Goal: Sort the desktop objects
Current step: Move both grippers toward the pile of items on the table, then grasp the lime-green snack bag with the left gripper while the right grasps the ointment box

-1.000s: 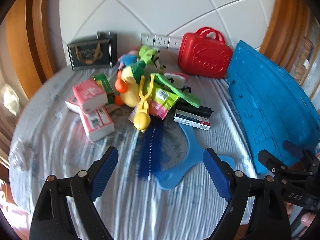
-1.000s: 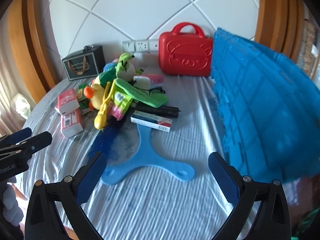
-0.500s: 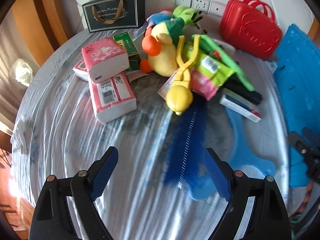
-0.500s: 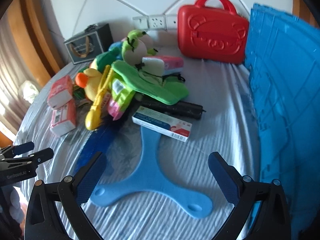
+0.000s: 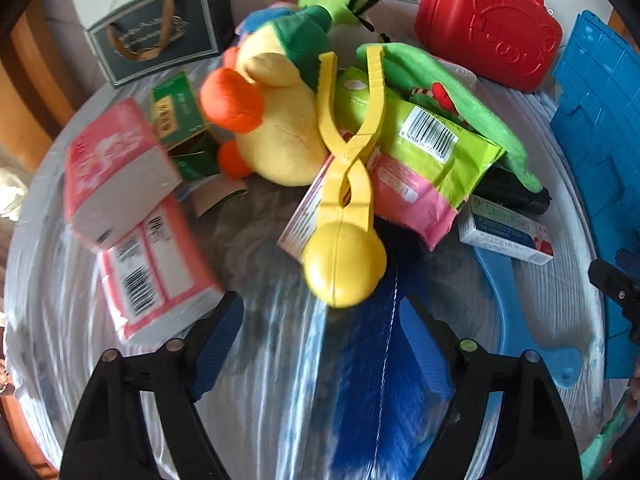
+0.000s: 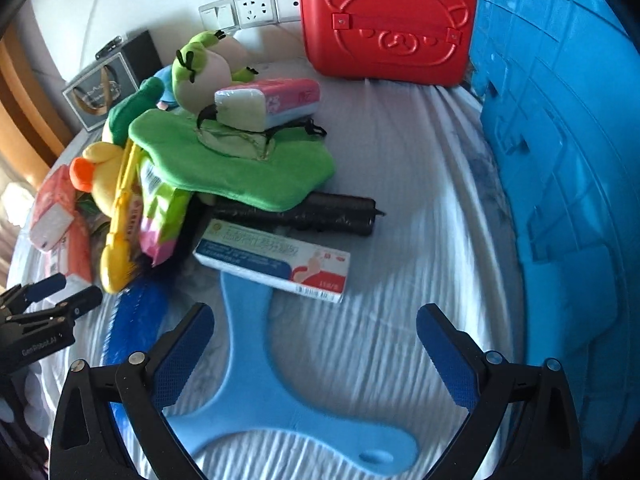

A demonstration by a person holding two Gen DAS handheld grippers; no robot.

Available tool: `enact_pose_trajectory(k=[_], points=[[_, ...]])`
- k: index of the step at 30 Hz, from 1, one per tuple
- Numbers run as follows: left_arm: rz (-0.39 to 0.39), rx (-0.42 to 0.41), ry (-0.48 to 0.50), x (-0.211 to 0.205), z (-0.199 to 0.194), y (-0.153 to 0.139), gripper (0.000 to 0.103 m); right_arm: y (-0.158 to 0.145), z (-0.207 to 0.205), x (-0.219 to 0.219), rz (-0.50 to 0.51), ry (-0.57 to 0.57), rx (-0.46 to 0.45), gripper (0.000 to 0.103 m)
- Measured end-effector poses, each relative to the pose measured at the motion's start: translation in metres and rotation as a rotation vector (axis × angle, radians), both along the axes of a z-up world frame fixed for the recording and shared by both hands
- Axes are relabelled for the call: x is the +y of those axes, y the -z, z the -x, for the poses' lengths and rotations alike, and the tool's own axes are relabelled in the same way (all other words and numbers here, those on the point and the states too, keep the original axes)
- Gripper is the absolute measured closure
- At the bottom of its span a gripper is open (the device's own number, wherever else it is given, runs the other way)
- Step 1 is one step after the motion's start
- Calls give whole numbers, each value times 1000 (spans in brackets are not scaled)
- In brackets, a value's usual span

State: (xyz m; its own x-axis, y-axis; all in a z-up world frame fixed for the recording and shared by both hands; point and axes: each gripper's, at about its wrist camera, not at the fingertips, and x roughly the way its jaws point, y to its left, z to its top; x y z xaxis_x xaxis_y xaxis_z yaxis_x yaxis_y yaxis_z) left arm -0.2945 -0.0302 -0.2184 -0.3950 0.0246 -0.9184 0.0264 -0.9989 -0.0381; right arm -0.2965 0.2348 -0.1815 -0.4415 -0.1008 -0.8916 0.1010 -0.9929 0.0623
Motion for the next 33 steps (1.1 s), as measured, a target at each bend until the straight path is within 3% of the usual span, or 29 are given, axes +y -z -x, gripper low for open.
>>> enact_pose_trajectory(k=[3,9,14,21,24,29,33], points=[[-5,0,25,7,12,4,29,4,13,-6,3,-13,-5,22],[-54,21,121,48,27,3,29,22,28,2,-22,13,-43,22],[-36,66,127,75,52,-1,29,30,32,20,-56,43,-61,22],[111,56,99,96,90,27,30,34,34,23,-42,30,-65,12],[107,84,88,88,85,27,41,38,38,16,-34,-3,-63,0],[128,86,95,71,57,23,60,51,50,-2,-26,-77,-67,0],[112,20,66,46,30,30,64,70,57,-18,-37,-135,-103,0]])
